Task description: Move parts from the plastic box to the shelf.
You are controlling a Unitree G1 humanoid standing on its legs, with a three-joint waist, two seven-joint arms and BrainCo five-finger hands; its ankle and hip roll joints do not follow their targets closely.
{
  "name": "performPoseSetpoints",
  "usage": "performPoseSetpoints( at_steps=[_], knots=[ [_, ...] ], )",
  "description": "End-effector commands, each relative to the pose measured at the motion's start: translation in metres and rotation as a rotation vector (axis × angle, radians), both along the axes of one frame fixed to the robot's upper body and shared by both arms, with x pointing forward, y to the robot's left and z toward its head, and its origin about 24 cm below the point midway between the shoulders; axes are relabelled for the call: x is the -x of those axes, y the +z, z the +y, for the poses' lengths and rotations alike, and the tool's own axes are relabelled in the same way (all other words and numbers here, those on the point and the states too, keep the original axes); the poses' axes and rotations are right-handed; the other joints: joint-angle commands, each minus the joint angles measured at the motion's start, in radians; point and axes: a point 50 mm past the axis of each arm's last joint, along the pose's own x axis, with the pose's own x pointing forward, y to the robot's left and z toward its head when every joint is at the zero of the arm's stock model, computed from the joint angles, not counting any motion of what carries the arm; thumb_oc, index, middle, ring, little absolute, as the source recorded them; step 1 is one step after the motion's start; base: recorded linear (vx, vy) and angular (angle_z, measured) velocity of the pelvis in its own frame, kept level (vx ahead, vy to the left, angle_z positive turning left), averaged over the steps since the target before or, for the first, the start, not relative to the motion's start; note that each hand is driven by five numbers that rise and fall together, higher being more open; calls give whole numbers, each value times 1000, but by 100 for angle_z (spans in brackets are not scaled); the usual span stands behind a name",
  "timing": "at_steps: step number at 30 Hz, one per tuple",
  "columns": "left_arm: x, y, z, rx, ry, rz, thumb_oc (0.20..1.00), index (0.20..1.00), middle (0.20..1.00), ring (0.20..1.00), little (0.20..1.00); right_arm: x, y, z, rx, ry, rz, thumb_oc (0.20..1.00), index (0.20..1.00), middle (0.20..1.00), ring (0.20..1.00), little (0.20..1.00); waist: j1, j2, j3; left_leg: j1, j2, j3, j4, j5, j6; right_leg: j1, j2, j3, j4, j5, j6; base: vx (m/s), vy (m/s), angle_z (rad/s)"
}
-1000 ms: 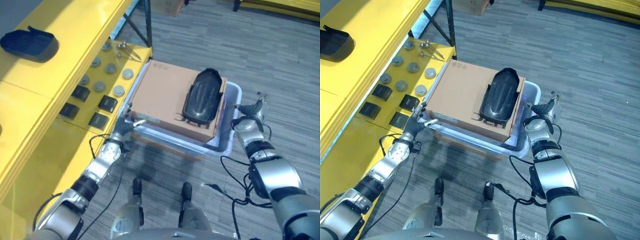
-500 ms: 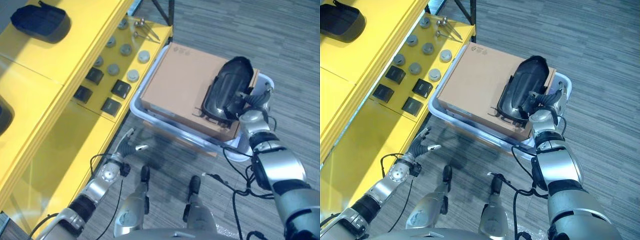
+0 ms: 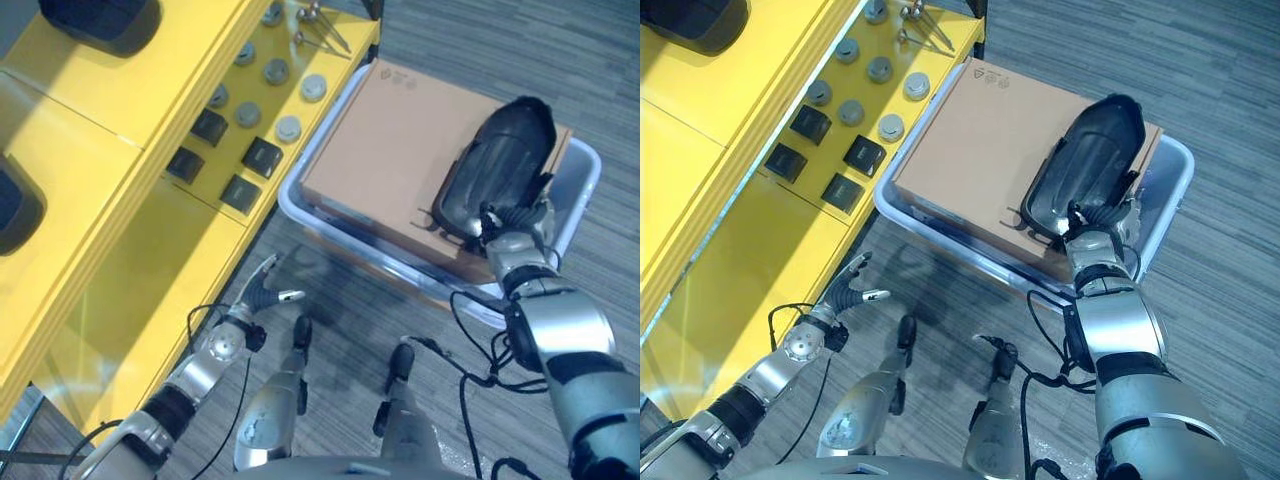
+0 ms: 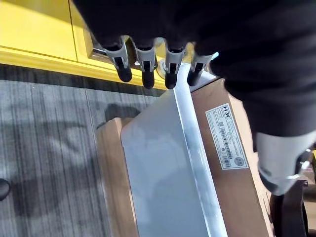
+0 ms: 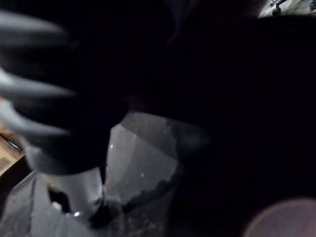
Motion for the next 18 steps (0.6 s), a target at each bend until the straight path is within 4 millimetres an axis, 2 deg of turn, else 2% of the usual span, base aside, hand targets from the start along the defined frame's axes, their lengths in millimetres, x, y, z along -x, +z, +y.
performPoseSetpoints(
  at_steps=[1,5,8,9,12,15,18],
  knots=[
    [-7,13,-7,12,-22,-71,1000,1000,1000,1000,1000,4,6,-12,5,-18,25,200,200,200,200,200,8,-28,-11,-6,-14,6,6,-45,-33,10,-59,54,15,-41,47,13,0,5],
    [-6,13,-2,4,-11,-71,1000,1000,1000,1000,1000,9,-5,-14,-59,-31,-6,200,200,200,200,200,1,-33,-20,1,-14,3,5,-51,-32,19,-59,51,15,-48,47,27,-2,7],
    [-9,21,4,45,34,-100,1000,1000,1000,1000,1000,-1,1,9,44,47,-132,200,200,200,200,200,-31,-53,-26,20,-6,15,6,-59,-29,25,-52,66,20,-54,45,25,2,4],
    [-9,21,5,44,35,-97,1000,1000,1000,1000,1000,0,0,10,45,47,-130,200,200,200,200,200,-31,-54,-27,21,-6,15,6,-59,-29,25,-52,67,21,-55,45,0,0,0],
    [-13,32,15,110,96,-130,1000,1000,1000,1000,1000,2,-3,22,140,122,-156,200,200,200,200,200,-60,-73,-35,35,3,25,6,-64,-30,31,-45,75,27,-61,40,12,-29,-10],
    [-19,46,24,165,141,-182,1000,1000,1000,1000,1000,7,5,27,255,175,-200,200,200,200,200,200,-83,-93,-46,53,14,36,9,-71,-30,38,-40,85,36,-68,35,7,-35,-9],
    [-32,65,27,313,183,-217,1000,1000,1000,1000,1000,23,24,29,540,236,-222,200,200,200,200,200,-118,-129,-95,110,29,59,21,-96,-31,81,-29,97,49,-89,30,91,-76,-23]
  ],
)
